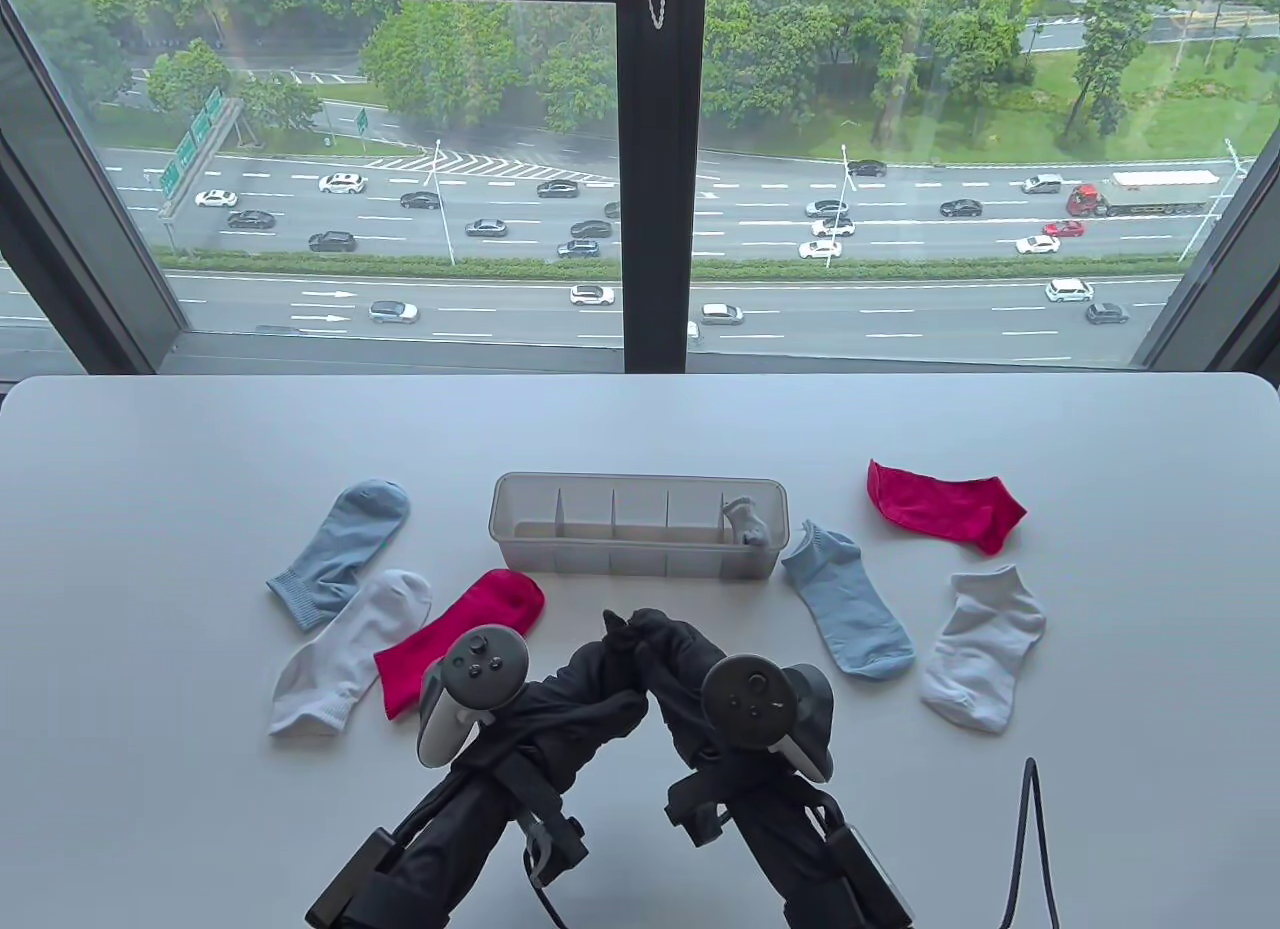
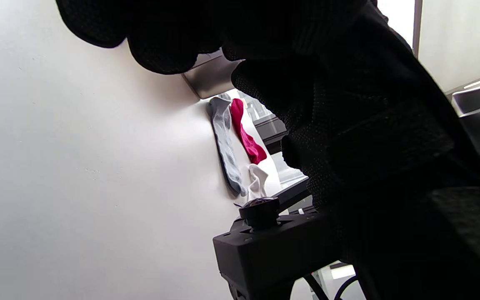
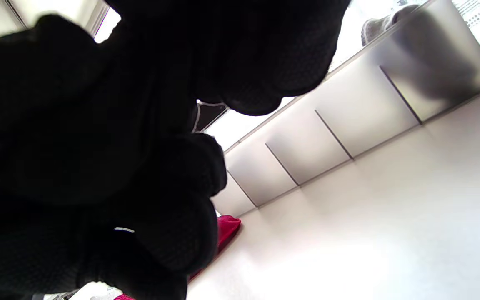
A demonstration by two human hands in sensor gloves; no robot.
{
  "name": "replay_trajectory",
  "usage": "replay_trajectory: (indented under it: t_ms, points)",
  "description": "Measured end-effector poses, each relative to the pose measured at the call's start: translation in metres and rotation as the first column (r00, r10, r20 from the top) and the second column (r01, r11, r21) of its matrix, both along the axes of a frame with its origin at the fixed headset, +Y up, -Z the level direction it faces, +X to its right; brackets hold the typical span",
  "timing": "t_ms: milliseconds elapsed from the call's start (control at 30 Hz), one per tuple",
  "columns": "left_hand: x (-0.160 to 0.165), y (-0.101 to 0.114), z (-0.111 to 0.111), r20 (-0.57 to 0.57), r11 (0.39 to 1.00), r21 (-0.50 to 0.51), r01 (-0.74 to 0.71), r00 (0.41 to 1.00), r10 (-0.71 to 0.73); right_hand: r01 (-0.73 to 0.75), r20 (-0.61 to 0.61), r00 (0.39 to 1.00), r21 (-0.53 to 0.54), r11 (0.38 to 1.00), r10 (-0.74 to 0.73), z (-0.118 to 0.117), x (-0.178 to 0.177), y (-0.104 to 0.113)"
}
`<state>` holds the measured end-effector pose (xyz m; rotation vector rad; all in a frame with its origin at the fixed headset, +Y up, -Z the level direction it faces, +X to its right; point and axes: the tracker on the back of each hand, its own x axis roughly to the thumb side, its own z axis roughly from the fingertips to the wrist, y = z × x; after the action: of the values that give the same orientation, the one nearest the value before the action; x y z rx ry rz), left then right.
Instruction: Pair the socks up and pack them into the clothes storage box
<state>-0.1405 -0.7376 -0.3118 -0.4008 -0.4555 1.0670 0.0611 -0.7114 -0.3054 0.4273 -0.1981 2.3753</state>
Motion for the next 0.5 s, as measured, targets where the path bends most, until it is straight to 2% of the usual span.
replay_trajectory:
  t_ms: [100,133,200,233,300,333,433,467,500]
  points:
    - [0.005,0.002,0.001,0.144,0.998,-0.057,-0.002,0.99,0.01,0.176,0.024,0.984,-0.102,0.979,-0.174,-0.004,0.008,-0.005]
    - [0.003,0.002,-0.001,0.145,0.997,-0.077,-0.005,0.989,0.016,0.24,0.016,0.97,-0.149,0.959,-0.241,-0.005,0.009,-0.006]
    - [-0.003,0.002,-0.002,0.078,0.996,-0.087,-0.017,0.997,0.024,0.287,0.058,0.958,-0.155,0.945,-0.281,-0.005,0.01,-0.006]
    - [-0.006,0.003,-0.001,0.013,0.998,-0.061,-0.02,1.0,0.02,0.261,0.066,0.965,-0.137,0.956,-0.254,-0.006,0.011,-0.004]
    - [-0.011,0.008,0.003,-0.197,0.998,0.06,0.015,0.98,-0.003,0.2,0.074,0.978,-0.106,0.974,-0.193,-0.006,0.01,-0.003]
    - [-0.011,0.009,0.004,-0.236,0.995,0.098,0.03,0.972,-0.006,0.203,0.073,0.978,-0.111,0.973,-0.196,-0.005,0.008,-0.004]
    - [-0.005,0.015,0.008,-0.184,0.965,0.235,0.115,0.98,-0.072,0.237,0.087,0.97,-0.135,0.962,-0.227,-0.002,0.002,-0.006]
    - [-0.002,0.016,0.008,-0.114,0.95,0.284,0.125,0.989,-0.096,0.236,0.093,0.97,-0.133,0.963,-0.225,-0.001,0.002,-0.006]
    - [0.0,0.016,0.009,-0.101,0.952,0.273,0.139,0.988,-0.115,0.236,0.087,0.97,-0.131,0.963,-0.226,-0.001,0.002,-0.006]
